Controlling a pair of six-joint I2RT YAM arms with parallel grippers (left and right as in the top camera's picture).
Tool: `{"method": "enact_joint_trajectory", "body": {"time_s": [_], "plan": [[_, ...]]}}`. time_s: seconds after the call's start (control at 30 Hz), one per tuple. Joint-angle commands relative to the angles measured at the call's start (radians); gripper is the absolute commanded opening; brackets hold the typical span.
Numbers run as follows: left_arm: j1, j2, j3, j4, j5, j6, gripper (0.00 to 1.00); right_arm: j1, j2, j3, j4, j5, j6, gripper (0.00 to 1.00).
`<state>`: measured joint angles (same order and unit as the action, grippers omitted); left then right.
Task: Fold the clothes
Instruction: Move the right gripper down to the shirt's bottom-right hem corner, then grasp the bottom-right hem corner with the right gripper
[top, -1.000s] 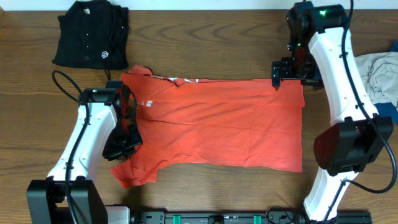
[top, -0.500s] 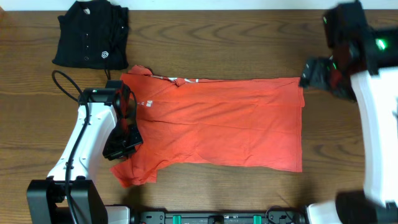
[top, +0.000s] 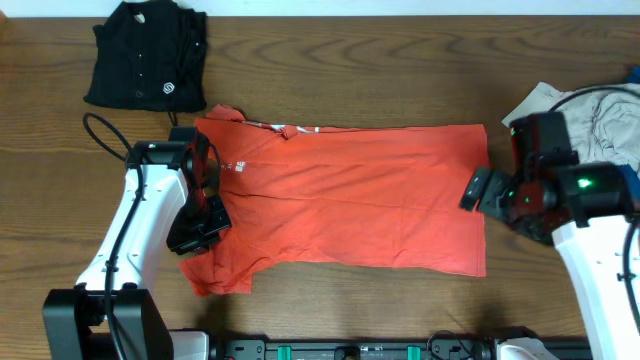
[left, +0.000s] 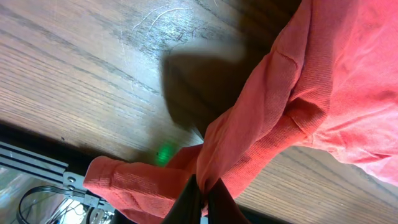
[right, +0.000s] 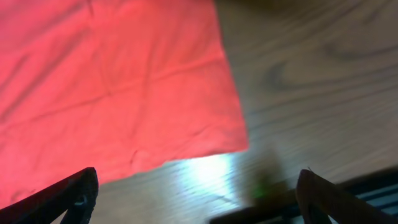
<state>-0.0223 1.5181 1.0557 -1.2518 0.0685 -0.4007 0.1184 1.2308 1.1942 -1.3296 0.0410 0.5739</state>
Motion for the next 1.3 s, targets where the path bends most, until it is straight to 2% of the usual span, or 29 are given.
{"method": "enact_joint_trajectory", "body": {"time_s": [0.0,0.33,0.63,0.87,1.0,1.27], "plan": [[0.001,-0.011,0.02,0.001,-0.001,-0.013,0.06,-0.011,-0.004,-0.088,0.031,-0.136,0.018,0.99],[0.001,-0.011,0.02,0.005,-0.001,-0.013,0.06,-0.011,-0.004,-0.305,0.08,-0.15,0.241,0.99],[0.001,-0.011,0.02,0.015,-0.001,-0.013,0.06,-0.011,-0.004,-0.433,0.153,-0.15,0.378,0.99],[0.001,-0.011,0.02,0.016,-0.001,-0.013,0.06,-0.011,-0.004,-0.571,0.28,-0.163,0.501,0.99],[0.001,-0.011,0.02,0.016,0.0,-0.013,0.06,-0.011,-0.004,-0.635,0.385,-0.208,0.513,0.99],[0.001,-0.011,0.02,0.023,0.008,-0.013,0.06,-0.011,-0.004,-0.653,0.466,-0.198,0.541,0.99]]}}
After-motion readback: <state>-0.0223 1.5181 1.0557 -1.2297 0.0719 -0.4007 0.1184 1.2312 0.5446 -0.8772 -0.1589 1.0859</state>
